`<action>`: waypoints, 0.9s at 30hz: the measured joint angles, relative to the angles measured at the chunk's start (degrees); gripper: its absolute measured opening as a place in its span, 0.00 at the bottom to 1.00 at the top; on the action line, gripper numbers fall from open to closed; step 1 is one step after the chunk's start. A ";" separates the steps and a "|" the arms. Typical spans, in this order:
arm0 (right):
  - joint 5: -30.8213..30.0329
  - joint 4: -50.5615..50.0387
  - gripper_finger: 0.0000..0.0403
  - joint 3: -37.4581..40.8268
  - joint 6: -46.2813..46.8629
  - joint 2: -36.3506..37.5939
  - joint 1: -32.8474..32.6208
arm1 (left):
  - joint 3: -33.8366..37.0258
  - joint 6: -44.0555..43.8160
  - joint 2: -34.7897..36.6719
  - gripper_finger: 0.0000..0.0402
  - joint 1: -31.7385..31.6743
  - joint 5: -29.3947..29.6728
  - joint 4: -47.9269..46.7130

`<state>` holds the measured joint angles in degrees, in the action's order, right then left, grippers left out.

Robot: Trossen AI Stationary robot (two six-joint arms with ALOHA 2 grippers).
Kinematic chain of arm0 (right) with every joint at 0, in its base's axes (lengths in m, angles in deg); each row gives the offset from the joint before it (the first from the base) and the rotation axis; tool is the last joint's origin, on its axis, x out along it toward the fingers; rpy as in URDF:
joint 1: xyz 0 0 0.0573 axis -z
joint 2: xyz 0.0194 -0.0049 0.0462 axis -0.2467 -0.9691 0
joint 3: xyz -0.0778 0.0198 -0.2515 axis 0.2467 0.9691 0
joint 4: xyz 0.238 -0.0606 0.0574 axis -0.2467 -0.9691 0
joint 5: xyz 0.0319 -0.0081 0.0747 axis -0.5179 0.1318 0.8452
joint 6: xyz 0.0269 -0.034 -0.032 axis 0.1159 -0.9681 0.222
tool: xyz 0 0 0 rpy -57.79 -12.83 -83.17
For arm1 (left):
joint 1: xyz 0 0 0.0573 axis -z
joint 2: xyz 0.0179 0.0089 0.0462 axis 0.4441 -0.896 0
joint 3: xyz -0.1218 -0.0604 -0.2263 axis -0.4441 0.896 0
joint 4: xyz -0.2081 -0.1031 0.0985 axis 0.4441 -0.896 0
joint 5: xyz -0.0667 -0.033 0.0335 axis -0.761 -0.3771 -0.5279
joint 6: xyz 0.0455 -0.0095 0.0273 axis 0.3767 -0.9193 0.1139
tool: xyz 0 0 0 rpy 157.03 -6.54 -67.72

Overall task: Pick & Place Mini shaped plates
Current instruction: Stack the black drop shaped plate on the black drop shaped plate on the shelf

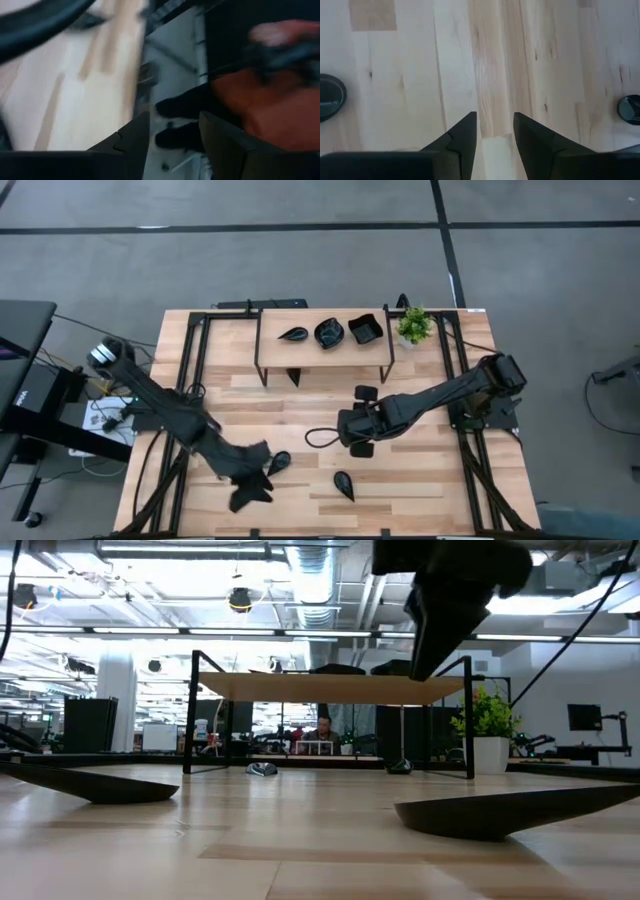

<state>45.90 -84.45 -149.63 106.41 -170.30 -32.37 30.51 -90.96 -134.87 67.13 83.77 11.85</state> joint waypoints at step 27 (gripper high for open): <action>0.00 27.63 0.31 33.63 -0.19 59.78 -12.91 | 0.04 0.61 3.41 0.44 -22.90 8.96 16.04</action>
<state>45.90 -56.82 -116.00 106.23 -110.52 -45.29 30.55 -90.35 -131.46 44.23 92.74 27.89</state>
